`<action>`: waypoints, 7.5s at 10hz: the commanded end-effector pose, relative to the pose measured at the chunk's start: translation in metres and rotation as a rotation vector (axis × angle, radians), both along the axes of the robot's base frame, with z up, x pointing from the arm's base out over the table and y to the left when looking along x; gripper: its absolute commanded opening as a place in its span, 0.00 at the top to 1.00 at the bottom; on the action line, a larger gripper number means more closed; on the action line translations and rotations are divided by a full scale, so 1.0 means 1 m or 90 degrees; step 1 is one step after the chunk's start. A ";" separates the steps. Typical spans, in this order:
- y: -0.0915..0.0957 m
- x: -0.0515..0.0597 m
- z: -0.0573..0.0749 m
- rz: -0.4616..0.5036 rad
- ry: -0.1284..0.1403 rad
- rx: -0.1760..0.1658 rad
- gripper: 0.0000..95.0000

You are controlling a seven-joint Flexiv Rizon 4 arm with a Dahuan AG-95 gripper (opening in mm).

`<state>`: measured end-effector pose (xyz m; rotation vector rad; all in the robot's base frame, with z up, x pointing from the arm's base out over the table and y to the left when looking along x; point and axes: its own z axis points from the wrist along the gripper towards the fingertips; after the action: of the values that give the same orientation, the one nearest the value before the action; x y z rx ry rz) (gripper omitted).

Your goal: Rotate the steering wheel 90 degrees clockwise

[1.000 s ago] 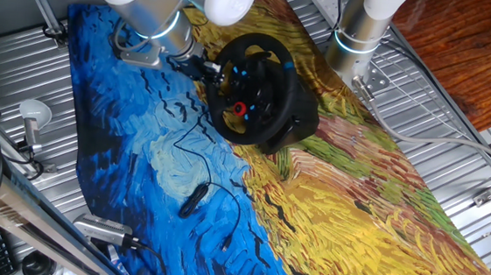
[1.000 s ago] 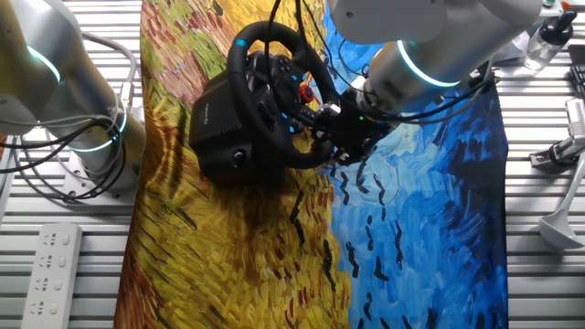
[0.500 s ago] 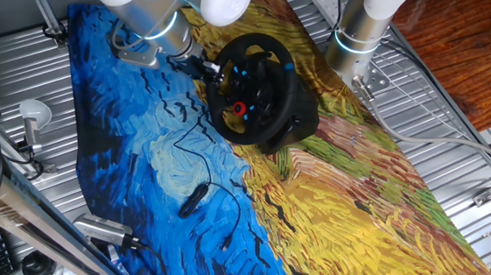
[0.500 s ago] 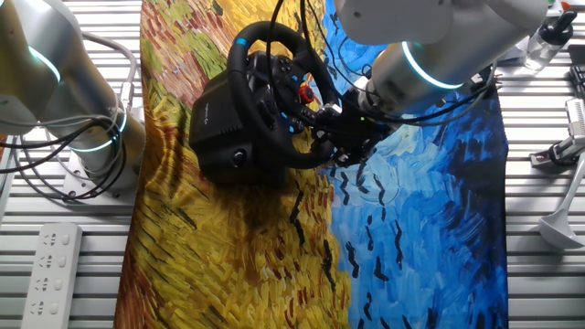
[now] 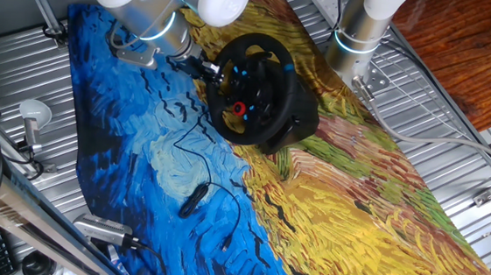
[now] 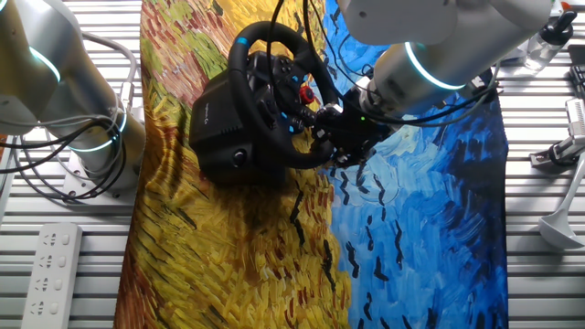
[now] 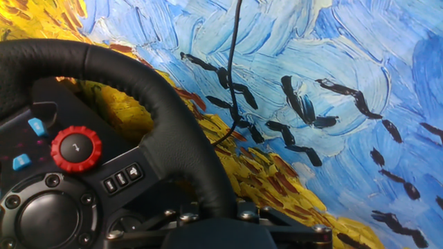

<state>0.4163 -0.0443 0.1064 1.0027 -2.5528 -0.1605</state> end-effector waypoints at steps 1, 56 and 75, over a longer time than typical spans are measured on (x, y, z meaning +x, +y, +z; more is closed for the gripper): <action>-0.001 -0.001 0.000 -0.005 -0.001 -0.003 1.00; -0.026 -0.020 0.014 -0.170 0.008 -0.092 1.00; -0.033 -0.029 0.017 -0.236 0.017 -0.119 1.00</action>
<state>0.3871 -0.0774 0.1239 0.4501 -2.6455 -0.0338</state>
